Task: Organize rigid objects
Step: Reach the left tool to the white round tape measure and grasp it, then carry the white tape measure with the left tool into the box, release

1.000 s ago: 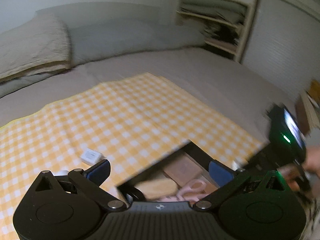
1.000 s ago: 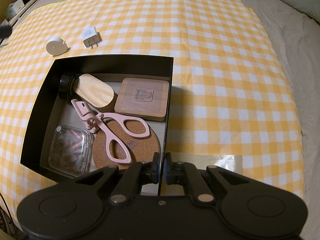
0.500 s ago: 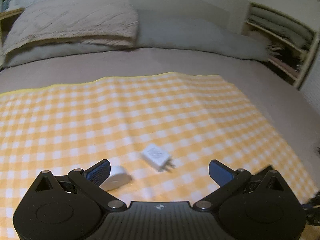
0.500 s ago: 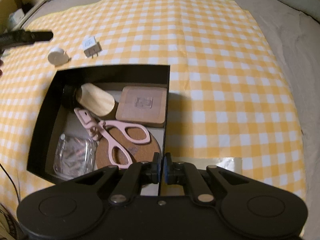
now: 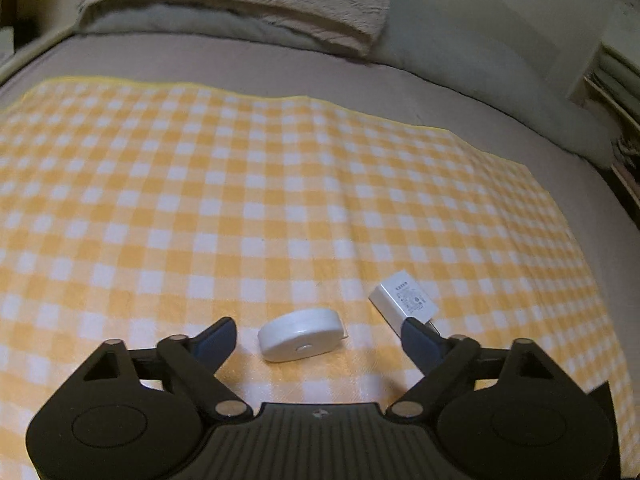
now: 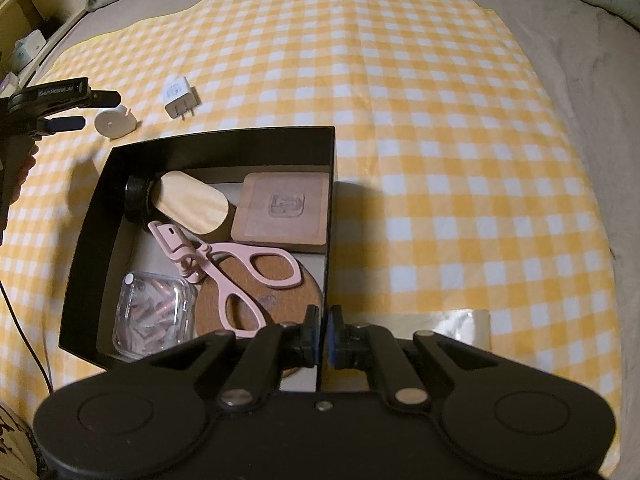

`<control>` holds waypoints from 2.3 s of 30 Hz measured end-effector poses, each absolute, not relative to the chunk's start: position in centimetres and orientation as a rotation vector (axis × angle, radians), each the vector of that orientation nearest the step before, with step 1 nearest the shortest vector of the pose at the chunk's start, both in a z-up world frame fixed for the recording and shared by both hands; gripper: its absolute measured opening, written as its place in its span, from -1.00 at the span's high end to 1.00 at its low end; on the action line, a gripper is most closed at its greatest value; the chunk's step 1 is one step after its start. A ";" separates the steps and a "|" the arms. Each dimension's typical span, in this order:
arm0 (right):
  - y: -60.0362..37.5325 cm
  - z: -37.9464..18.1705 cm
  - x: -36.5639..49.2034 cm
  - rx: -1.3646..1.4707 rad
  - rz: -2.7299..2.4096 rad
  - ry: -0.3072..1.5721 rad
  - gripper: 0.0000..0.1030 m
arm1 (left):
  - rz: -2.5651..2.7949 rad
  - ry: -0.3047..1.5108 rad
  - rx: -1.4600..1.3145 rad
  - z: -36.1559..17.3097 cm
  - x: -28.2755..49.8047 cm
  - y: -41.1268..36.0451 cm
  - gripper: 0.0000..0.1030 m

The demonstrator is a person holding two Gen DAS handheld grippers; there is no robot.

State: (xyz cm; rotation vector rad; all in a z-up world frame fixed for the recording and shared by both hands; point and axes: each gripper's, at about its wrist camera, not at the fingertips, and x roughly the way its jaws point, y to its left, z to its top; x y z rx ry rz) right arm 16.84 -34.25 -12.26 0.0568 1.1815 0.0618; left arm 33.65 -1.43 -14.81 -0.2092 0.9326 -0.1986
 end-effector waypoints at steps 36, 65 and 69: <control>-34.4 -12.4 17.0 0.078 0.072 1.177 0.90 | -0.354 0.924 -0.328 -11.0 30.3 -0.8 0.00; -33.9 -12.3 17.1 0.038 0.060 1.180 0.91 | -0.782 0.954 0.364 -10.4 19.4 -11.9 -0.02; -34.0 -12.3 17.1 0.041 0.063 1.179 0.91 | -0.776 0.941 0.389 -10.3 19.2 -12.1 -0.16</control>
